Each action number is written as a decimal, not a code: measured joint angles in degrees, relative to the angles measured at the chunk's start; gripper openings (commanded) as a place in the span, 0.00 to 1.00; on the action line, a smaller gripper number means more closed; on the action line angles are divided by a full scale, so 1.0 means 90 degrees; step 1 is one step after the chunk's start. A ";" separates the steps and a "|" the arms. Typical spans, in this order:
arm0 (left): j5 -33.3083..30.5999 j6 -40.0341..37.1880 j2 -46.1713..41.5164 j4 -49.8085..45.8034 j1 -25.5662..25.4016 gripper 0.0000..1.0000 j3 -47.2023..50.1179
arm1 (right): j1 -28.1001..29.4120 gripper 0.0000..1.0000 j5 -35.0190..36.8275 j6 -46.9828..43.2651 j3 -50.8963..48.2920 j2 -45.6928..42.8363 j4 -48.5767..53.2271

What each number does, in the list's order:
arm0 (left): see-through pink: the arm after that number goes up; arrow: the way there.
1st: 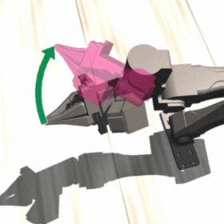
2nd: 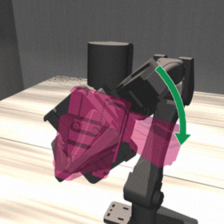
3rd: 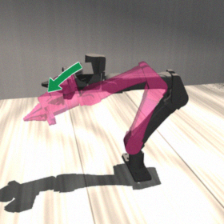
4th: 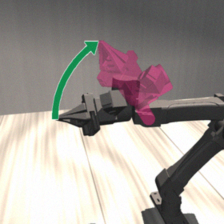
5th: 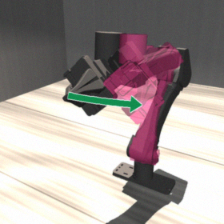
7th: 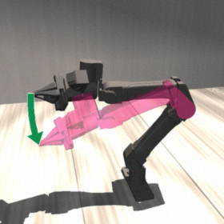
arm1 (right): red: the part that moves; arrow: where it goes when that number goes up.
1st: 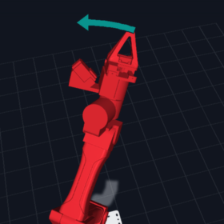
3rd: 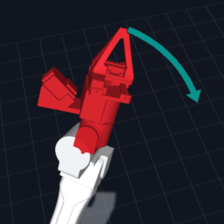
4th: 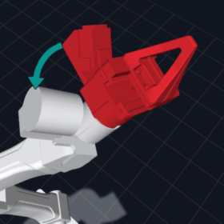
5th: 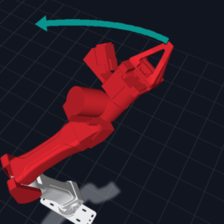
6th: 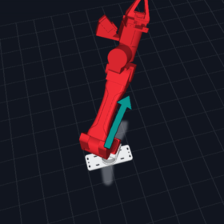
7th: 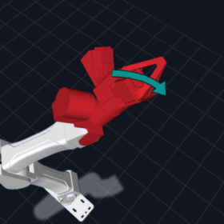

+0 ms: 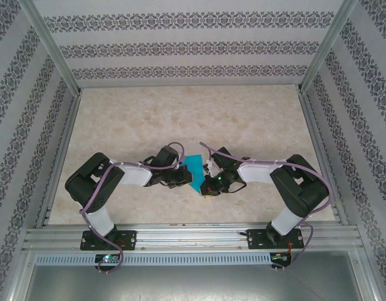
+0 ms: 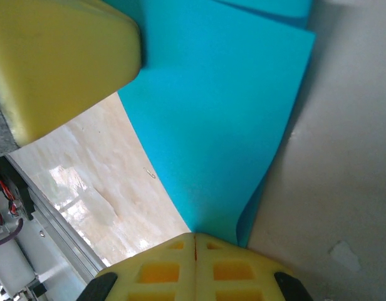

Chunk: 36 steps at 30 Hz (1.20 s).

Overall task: Fold a paper plane with a square sheet of paper (fold left side to right side)
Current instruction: Third fold the triangle at the center of the table.

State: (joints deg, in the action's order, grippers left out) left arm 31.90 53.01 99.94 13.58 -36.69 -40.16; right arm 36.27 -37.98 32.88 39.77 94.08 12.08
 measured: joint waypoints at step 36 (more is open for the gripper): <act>0.0046 -0.0002 0.0087 -0.0197 0.0000 0.03 -0.0187 | -0.0112 0.00 0.0170 -0.0134 -0.0041 -0.1423 0.0636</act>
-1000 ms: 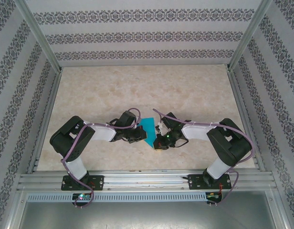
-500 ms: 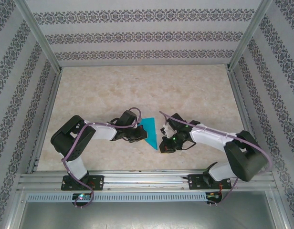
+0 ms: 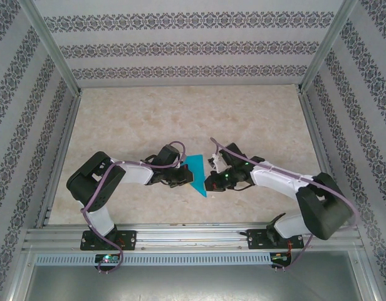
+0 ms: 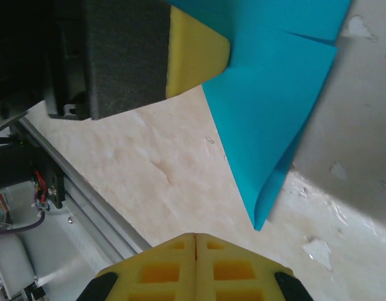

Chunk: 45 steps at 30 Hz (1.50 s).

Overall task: Fold a paper plane with a square sheet of paper (fold left side to right side)
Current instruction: Third fold the triangle at the center of the table.

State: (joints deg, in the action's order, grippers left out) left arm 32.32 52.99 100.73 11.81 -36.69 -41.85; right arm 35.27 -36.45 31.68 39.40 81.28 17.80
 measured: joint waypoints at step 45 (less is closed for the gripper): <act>-0.0330 0.0005 -0.0920 0.0032 -0.0306 0.07 0.0435 | 0.0600 0.00 0.1501 0.0299 0.0823 0.1506 0.0238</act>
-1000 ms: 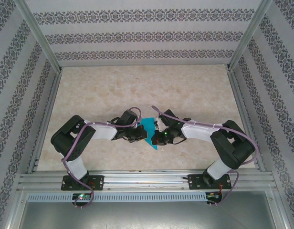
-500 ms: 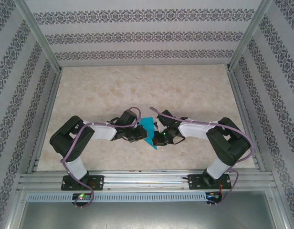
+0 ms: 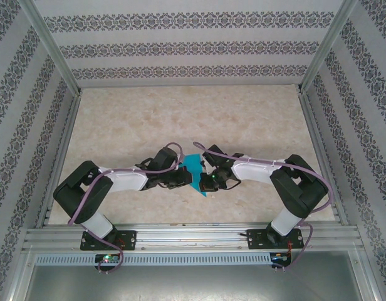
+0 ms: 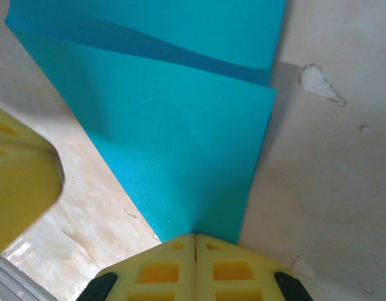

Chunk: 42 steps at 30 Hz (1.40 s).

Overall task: Fold a paper plane with a square sheet of paper (fold left side to right side)
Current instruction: Third fold the triangle at the center of the table.

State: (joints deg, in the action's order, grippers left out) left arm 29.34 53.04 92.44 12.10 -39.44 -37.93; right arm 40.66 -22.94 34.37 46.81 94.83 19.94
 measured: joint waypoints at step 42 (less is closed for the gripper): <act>-0.0474 -0.0051 0.0605 -0.0529 -0.0002 0.04 -0.0444 | 0.0136 0.00 0.0452 -0.0155 0.0420 0.0192 0.0556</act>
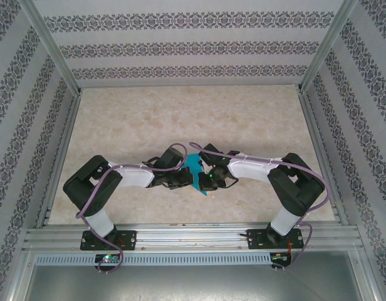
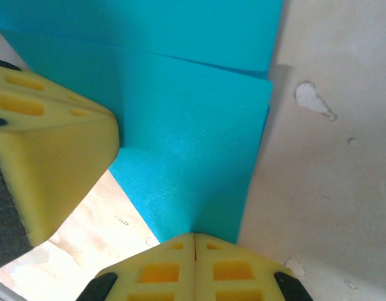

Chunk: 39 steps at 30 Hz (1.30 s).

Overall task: Fold a paper plane with a square sheet of paper (fold left side to right side)
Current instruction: Third fold the triangle at the center of the table.

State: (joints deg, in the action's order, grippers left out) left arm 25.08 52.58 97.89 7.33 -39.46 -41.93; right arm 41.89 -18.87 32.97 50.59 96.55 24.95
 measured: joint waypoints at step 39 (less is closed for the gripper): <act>0.0121 -0.0886 -0.0493 -0.0444 0.0158 0.03 0.0027 | 0.0000 0.00 0.0068 -0.0007 0.0002 0.0005 -0.0112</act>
State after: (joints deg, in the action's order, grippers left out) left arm 26.17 44.60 93.45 3.33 -38.04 -41.69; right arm 41.89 -18.26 32.91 50.61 96.60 23.94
